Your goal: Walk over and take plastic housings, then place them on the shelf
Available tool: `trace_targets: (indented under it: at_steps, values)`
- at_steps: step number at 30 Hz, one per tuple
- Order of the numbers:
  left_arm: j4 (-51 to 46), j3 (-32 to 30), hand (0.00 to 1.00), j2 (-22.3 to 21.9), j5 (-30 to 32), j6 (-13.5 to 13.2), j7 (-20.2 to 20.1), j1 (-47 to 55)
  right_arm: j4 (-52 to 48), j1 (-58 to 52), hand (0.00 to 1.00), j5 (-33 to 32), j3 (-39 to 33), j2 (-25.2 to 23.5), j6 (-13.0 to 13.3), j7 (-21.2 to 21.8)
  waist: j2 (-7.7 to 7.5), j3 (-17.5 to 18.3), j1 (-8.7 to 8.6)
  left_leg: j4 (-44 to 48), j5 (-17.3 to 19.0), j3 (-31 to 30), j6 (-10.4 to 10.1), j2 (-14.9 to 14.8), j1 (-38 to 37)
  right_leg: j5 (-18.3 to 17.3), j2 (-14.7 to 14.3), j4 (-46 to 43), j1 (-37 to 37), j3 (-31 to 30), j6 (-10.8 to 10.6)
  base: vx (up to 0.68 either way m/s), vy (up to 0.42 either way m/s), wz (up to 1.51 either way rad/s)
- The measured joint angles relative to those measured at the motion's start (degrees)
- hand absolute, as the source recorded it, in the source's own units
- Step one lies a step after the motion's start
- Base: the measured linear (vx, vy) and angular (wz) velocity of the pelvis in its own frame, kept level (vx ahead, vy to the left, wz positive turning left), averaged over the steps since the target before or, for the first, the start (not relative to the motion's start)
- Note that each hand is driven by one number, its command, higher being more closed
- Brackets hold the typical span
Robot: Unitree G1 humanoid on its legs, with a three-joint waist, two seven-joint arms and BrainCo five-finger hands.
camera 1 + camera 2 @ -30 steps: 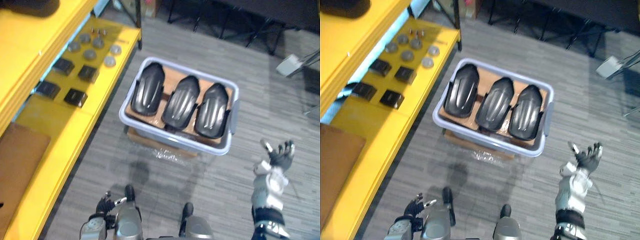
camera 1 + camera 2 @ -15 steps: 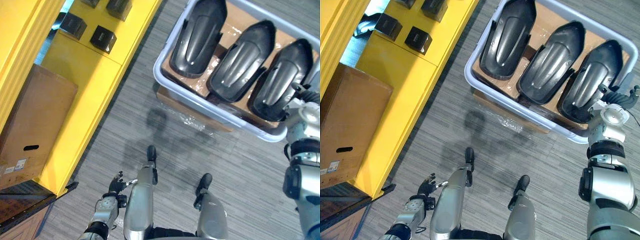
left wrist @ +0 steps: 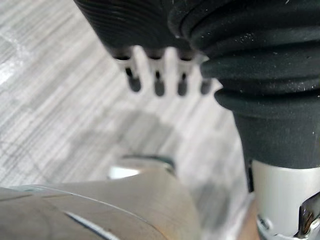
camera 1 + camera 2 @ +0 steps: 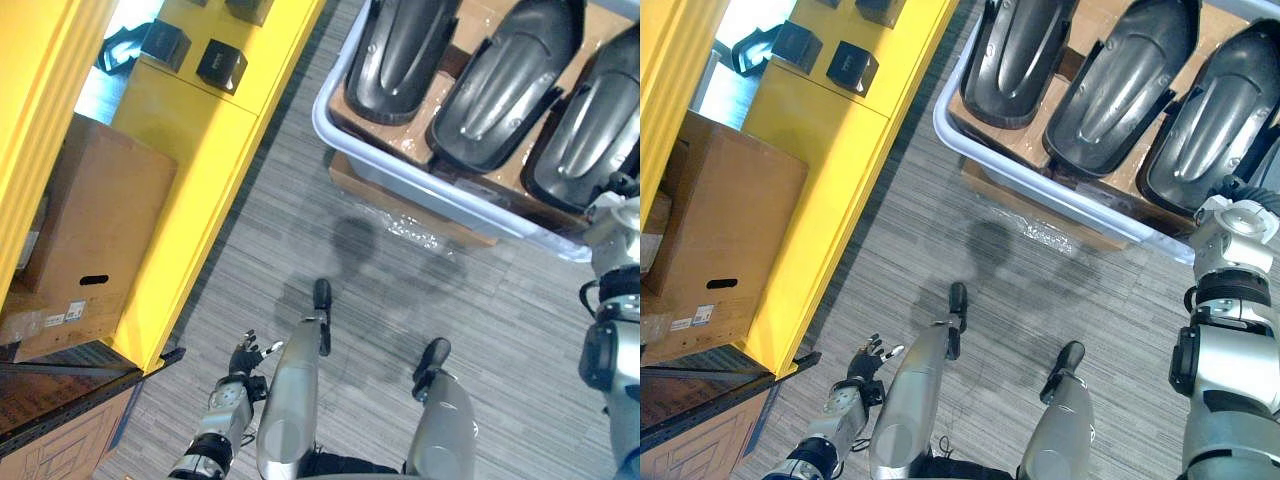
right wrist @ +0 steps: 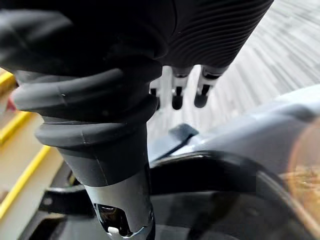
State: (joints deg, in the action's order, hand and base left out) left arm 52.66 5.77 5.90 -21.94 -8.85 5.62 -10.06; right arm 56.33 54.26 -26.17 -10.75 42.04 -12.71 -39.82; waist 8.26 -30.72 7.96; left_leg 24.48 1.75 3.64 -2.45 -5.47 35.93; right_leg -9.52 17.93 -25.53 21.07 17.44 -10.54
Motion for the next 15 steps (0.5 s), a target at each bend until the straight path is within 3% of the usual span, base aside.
trace_targets:
  at_steps: [1, 2, 4, 15]
  values:
    - [0.0, 0.0, 0.0, -0.1, -0.8, -0.1, 0.0, 0.0, 0.0, 0.0, 0.0, 0.0, 0.0, 0.0, -0.3, 0.2, 0.0, 0.0, -0.03, 0.0, 0.0, 0.1, 0.0, 0.0, 0.1, -0.2, 0.2, -0.3, 0.3, -0.1, -0.1, 0.0, 0.0, 0.0]
    - [-0.2, 0.0, 0.0, -0.2, -1.2, -0.4, -0.1, 0.0, 0.0, 0.0, 1.0, 0.0, 0.0, 0.0, -0.7, 0.4, 0.0, 0.0, -0.03, 0.0, -0.1, 0.2, 0.0, 0.0, 0.3, -0.3, 0.4, -0.8, 0.8, -0.2, -0.1, 0.0, 0.0, 0.0]
    - [-0.4, -0.2, 0.0, -1.0, -4.8, -0.7, -0.2, 0.0, -0.1, -0.1, 1.0, 0.1, 0.0, -0.4, -1.8, 1.9, 0.0, 0.0, -0.47, 0.1, -0.1, 0.2, 0.1, 0.4, 0.5, -0.8, 1.1, -2.1, 1.4, -0.2, -0.3, 0.03, -0.012, 0.06]
    - [-2.5, -2.6, 0.0, -2.6, -5.2, -0.8, -1.9, 0.0, -0.9, 0.0, 1.0, 10.8, 3.2, 2.7, -6.5, 5.9, -0.12, -0.1, -2.09, 2.1, -0.4, -0.9, -0.4, 0.4, 3.2, -4.2, 2.2, -8.8, 5.1, 0.1, 0.3, 0.0, -0.029, 0.05]
